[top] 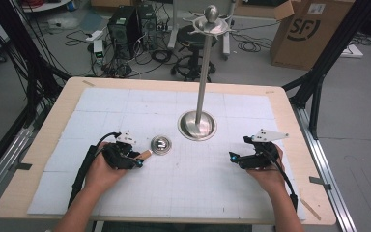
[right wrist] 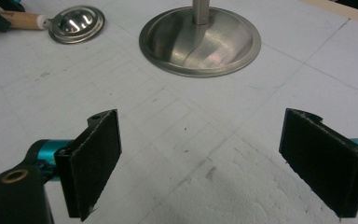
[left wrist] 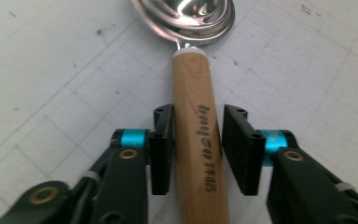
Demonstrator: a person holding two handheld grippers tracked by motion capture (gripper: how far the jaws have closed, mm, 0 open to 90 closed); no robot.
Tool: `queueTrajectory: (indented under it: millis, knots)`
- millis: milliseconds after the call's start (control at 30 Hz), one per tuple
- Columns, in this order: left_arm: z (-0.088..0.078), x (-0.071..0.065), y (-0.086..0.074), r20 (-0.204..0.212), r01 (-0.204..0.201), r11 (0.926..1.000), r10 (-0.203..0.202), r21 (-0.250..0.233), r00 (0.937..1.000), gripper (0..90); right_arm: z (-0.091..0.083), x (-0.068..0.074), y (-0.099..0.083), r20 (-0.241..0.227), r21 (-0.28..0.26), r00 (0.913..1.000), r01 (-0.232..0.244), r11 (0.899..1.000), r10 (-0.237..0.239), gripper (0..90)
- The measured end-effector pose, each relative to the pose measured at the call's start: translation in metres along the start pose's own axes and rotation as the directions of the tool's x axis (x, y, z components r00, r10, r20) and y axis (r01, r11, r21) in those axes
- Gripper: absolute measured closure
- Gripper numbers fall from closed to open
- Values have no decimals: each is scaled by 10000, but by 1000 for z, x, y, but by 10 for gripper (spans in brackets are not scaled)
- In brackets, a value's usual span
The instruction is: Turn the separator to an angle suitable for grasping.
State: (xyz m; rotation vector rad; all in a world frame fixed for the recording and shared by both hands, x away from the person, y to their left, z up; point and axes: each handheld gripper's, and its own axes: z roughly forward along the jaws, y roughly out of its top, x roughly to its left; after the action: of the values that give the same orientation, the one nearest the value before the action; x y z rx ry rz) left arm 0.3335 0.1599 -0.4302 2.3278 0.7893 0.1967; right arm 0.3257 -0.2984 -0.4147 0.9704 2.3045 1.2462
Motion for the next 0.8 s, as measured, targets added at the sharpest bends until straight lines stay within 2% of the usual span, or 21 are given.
queueTrajectory:
  millis: [33,100,133,400,433,467,500,533,567,733,800]
  knots:
    - [2,-3,2,-226,-279,9995,282,114,9993,539,0,0,0,2,6,10000,-14,10000,14,113]
    - [3,-5,3,-307,-350,9993,354,148,9989,543,1,0,0,-14,32,10000,-18,10000,18,113]
    - [3,-5,5,-392,-523,9984,532,225,9978,545,1,1,0,-7,52,10000,-35,10000,35,113]
    - [5,-7,9,-434,-658,9975,669,265,9968,639,1,1,0,10,85,10000,-10,10000,10,113]
    - [5,-7,10,-392,-676,9972,688,329,9969,655,1,1,0,-6,57,10000,11,10000,-11,113]
    - [5,-6,9,-117,-562,9982,564,221,9983,673,1,0,0,0,57,10000,43,10000,-43,113]
    - [5,-6,9,-117,-562,9982,564,221,9983,674,1,1,0,14,66,10000,16,10000,-16,113]
    - [5,-4,10,289,-321,9994,318,94,9991,674,1,1,0,-8,46,10000,7,10000,-7,113]
    - [5,-4,10,289,-321,9994,318,94,9991,674,1,1,0,-8,46,10000,7,10000,-7,113]
    - [7,-6,14,920,-277,9992,301,-276,9953,675,0,0,0,-38,-61,10000,-50,10000,50,113]
    - [9,-7,15,983,-308,9992,331,-247,9946,674,0,0,1,-55,-61,10000,-43,10000,43,113]
